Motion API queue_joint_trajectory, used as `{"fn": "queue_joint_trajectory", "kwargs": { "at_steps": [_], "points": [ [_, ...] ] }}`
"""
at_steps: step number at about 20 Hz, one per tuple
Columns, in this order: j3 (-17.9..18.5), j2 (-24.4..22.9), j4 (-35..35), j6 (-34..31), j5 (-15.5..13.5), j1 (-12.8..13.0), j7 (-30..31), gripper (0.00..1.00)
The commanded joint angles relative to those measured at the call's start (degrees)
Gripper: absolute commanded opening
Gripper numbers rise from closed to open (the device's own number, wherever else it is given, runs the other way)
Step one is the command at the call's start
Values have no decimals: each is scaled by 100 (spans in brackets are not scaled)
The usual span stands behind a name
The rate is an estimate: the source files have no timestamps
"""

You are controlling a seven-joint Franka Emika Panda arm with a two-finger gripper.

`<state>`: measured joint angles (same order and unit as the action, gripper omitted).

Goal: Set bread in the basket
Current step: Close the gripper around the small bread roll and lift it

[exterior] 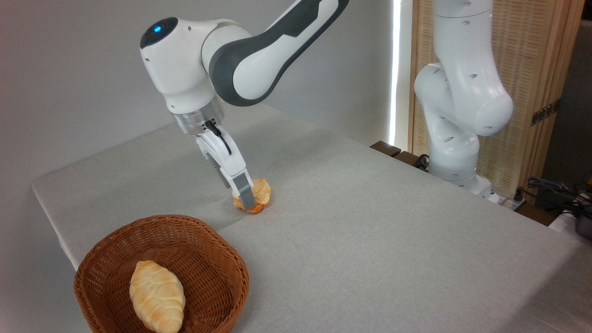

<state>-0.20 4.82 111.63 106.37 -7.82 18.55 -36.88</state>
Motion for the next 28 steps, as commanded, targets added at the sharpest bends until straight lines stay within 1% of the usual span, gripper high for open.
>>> {"fn": "queue_joint_trajectory", "kwargs": {
  "at_steps": [1, 3, 6, 7, 8, 9, 10, 17, 18, 19, 22, 24, 25, 28],
  "points": [
    [-94, -315, 403, -37, -53, 8, 76, 100],
    [-182, -350, 474, -29, -26, 17, 50, 100],
    [-182, -359, 518, -37, 9, 17, -81, 100],
    [-182, -359, 518, -37, 18, 17, -178, 96],
    [-182, -359, 518, -29, 113, 17, -309, 76],
    [-182, -359, 518, -37, 228, 17, -363, 61],
    [-182, -359, 527, -37, 237, 17, -363, 51],
    [-130, -386, 536, -29, 237, -9, -442, 52],
    [-121, -394, 527, -29, 237, -18, -443, 57],
    [-121, -394, 518, -29, 246, -27, -443, 58],
    [37, -491, 457, -29, 237, -45, -478, 51],
    [90, -561, 378, -37, 237, -45, -609, 50],
    [195, -579, 325, -46, 229, -45, -610, 50],
    [344, -605, 123, -37, 167, -45, -610, 50]
  ]
}}
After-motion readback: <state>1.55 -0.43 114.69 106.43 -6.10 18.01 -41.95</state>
